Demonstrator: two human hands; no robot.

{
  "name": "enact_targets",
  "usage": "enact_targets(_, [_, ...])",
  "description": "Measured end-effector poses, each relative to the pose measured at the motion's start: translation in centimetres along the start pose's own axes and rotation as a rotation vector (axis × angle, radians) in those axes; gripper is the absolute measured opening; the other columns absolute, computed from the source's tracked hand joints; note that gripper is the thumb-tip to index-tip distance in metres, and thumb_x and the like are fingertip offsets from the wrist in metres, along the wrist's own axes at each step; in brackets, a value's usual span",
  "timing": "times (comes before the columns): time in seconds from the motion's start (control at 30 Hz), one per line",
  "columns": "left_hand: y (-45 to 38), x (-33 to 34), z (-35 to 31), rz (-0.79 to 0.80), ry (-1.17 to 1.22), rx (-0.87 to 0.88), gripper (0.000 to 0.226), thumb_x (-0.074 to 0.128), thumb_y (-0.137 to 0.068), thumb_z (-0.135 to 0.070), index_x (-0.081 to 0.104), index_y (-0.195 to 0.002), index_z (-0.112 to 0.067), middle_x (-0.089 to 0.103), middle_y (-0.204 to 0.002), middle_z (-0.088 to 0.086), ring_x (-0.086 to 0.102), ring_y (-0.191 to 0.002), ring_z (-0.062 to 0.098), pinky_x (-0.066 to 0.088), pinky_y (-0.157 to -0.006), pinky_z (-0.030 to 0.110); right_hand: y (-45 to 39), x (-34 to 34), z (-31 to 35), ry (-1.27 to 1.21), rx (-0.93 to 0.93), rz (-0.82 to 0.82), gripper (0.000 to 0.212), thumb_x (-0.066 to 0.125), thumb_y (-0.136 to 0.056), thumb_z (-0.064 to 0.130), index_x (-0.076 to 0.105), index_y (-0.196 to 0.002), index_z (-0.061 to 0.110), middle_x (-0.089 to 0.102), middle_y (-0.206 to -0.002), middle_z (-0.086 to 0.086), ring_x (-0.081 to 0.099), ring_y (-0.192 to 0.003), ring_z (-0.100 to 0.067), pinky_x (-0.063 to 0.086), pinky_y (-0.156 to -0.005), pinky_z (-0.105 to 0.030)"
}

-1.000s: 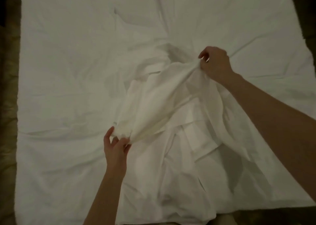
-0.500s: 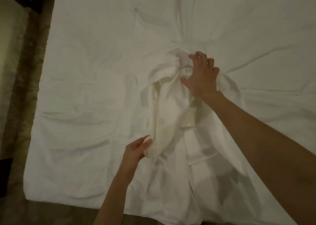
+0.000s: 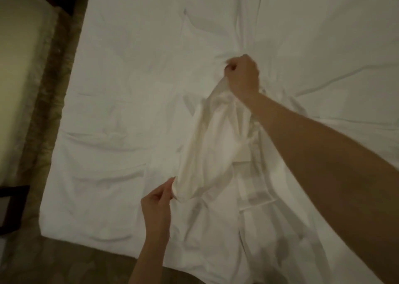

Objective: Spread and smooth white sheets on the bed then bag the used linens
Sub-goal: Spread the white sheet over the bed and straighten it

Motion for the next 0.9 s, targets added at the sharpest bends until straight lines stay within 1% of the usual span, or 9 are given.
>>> enact_targets(0.1, [-0.3, -0.2, 0.4, -0.011, -0.007, 0.011, 0.027, 0.073, -0.082, -0.004, 0.072, -0.103, -0.023, 0.065, -0.069, -0.007, 0.062, -0.070, 0.008, 0.050, -0.065, 0.009, -3.1, -2.2, 0.4, -0.330, 0.166, -0.060, 0.020, 0.049, -0.094, 0.008, 0.068, -0.101, 0.005, 0.069, -0.094, -0.009, 0.071, -0.083, -0.029, 0.053, -0.070, -0.030])
enact_targets(0.17, [-0.5, -0.2, 0.5, 0.023, -0.025, 0.011, 0.046, 0.074, -0.080, -0.002, 0.065, -0.116, -0.029, 0.058, -0.079, -0.006, 0.057, -0.073, 0.008, 0.051, -0.070, 0.014, -4.7, -2.5, 0.9, -0.488, 0.214, -0.040, 0.021, 0.050, -0.093, 0.004, 0.063, -0.109, 0.002, 0.065, -0.104, -0.010, 0.071, -0.078, -0.025, 0.056, -0.066, -0.026])
enact_targets(0.27, [-0.5, 0.4, -0.2, 0.104, 0.066, 0.008, 0.069, 0.069, -0.081, 0.007, 0.048, -0.135, -0.031, 0.058, -0.108, -0.020, 0.066, -0.088, -0.003, 0.054, -0.076, 0.015, -4.6, -1.6, 1.9, -0.300, 0.018, 0.046, 0.050, 0.054, -0.091, 0.007, 0.042, -0.139, 0.008, 0.039, -0.142, -0.013, 0.051, -0.122, -0.021, 0.044, -0.093, -0.017])
enact_targets(0.33, [-0.8, 0.8, -0.9, 0.142, 0.070, 0.036, 0.074, 0.067, -0.081, 0.009, 0.044, -0.139, -0.030, 0.054, -0.119, -0.024, 0.063, -0.097, -0.005, 0.053, -0.077, 0.012, -2.6, -0.5, 2.4, -0.268, -0.119, 0.087, 0.061, 0.051, -0.092, 0.003, 0.028, -0.148, 0.009, 0.017, -0.154, -0.014, 0.030, -0.139, -0.020, 0.030, -0.091, 0.002])
enact_targets(0.43, [-1.5, 0.8, -2.0, 0.121, 0.112, 0.091, 0.055, 0.067, -0.085, 0.001, 0.055, -0.129, -0.027, 0.066, -0.107, -0.022, 0.065, -0.098, -0.004, 0.052, -0.082, 0.016, 2.2, -0.1, 2.7, -0.334, -0.237, -0.005, 0.063, 0.055, -0.086, 0.000, 0.033, -0.145, 0.003, 0.021, -0.151, -0.018, 0.032, -0.138, -0.024, 0.025, -0.089, 0.006])
enact_targets(0.57, [-2.8, 0.5, -3.2, -0.011, 0.354, 0.027, 0.015, 0.066, -0.089, -0.009, 0.071, -0.101, -0.016, 0.075, -0.092, -0.007, 0.067, -0.099, 0.011, 0.053, -0.087, 0.025, 10.8, 0.4, -0.6, -0.470, -0.053, -0.094, 0.022, 0.058, -0.081, 0.008, 0.060, -0.103, 0.010, 0.058, -0.103, -0.008, 0.057, -0.086, -0.019, 0.046, -0.075, -0.022])
enact_targets(0.63, [-3.7, 1.1, -3.2, 0.015, 0.418, -0.020, 0.021, 0.068, -0.086, -0.005, 0.069, -0.104, -0.015, 0.071, -0.083, -0.001, 0.066, -0.086, 0.013, 0.054, -0.077, 0.022, 16.3, 1.8, -2.5, -0.540, 0.160, 0.110, 0.009, 0.060, -0.087, 0.013, 0.062, -0.080, 0.017, 0.064, -0.070, 0.002, 0.059, -0.059, -0.016, 0.045, -0.056, -0.020])
enact_targets(0.73, [-5.2, 2.6, -2.2, 0.138, 0.380, -0.138, 0.037, 0.068, -0.085, -0.001, 0.061, -0.119, -0.011, 0.070, -0.089, 0.005, 0.067, -0.081, 0.015, 0.056, -0.074, 0.023, 24.9, 5.5, -3.2, -0.792, 0.671, 0.653, 0.036, 0.054, -0.096, 0.032, 0.068, -0.078, 0.004, 0.068, -0.060, -0.004, 0.063, -0.047, -0.015, 0.046, -0.043, -0.019])
enact_targets(0.9, [-6.9, 3.4, -0.2, 0.378, 0.248, -0.353, 0.010, 0.065, -0.088, -0.005, 0.069, -0.095, 0.000, 0.075, -0.086, 0.010, 0.070, -0.084, 0.022, 0.058, -0.078, 0.032, 31.5, 10.4, -1.3, -0.967, 1.033, 1.047, 0.083, 0.045, -0.081, 0.074, 0.067, -0.112, 0.000, 0.072, -0.105, -0.014, 0.068, -0.103, -0.025, 0.052, -0.093, -0.034])
Point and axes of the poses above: each hand's wrist, its own y-axis away from the middle knuckle, its own x-axis out of the palm, z = x × y, the point moved 5 cm from there along -y, towards the middle knuckle
